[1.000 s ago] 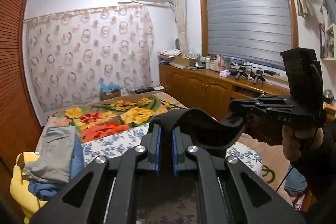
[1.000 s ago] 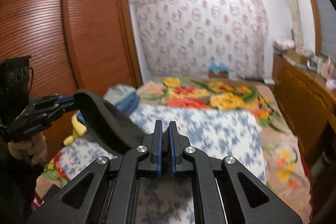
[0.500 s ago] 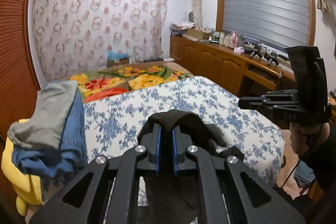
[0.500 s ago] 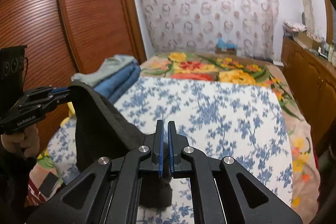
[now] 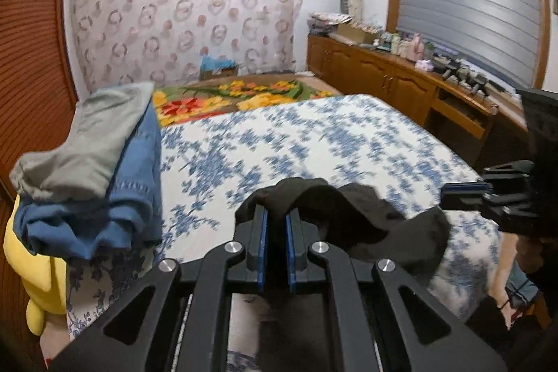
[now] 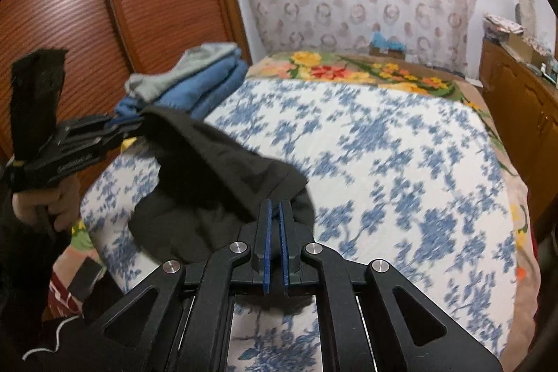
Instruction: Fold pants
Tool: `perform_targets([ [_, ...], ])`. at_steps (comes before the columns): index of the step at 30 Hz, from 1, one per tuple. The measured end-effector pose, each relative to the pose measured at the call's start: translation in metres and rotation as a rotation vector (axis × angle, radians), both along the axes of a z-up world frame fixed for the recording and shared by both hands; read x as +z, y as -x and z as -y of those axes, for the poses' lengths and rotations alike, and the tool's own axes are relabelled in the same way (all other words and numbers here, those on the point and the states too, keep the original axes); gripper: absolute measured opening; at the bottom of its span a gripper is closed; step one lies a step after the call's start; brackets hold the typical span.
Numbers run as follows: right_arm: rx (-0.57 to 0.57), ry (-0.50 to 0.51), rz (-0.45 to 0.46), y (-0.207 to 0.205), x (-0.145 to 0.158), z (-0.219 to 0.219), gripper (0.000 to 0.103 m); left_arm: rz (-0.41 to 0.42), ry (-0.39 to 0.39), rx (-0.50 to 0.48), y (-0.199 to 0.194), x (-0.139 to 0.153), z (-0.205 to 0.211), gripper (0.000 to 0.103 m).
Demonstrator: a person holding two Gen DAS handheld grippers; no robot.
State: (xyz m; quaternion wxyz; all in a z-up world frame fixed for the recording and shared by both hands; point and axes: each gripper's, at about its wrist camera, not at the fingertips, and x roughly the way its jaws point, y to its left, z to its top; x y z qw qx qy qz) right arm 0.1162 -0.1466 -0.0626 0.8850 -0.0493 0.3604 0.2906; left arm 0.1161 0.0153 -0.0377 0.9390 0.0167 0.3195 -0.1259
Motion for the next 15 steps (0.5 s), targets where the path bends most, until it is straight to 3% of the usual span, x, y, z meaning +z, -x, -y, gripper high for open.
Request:
perform_targets([
  [5, 0.014, 0.019, -0.031, -0.012, -0.016, -0.011, 0.024, -0.032, 0.015, 0.023, -0.013, -0.014, -0.011, 0.007],
  [15, 0.036, 0.033, -0.082, -0.035, -0.033, -0.030, 0.027, -0.084, 0.013, 0.035, -0.028, -0.038, -0.018, 0.007],
])
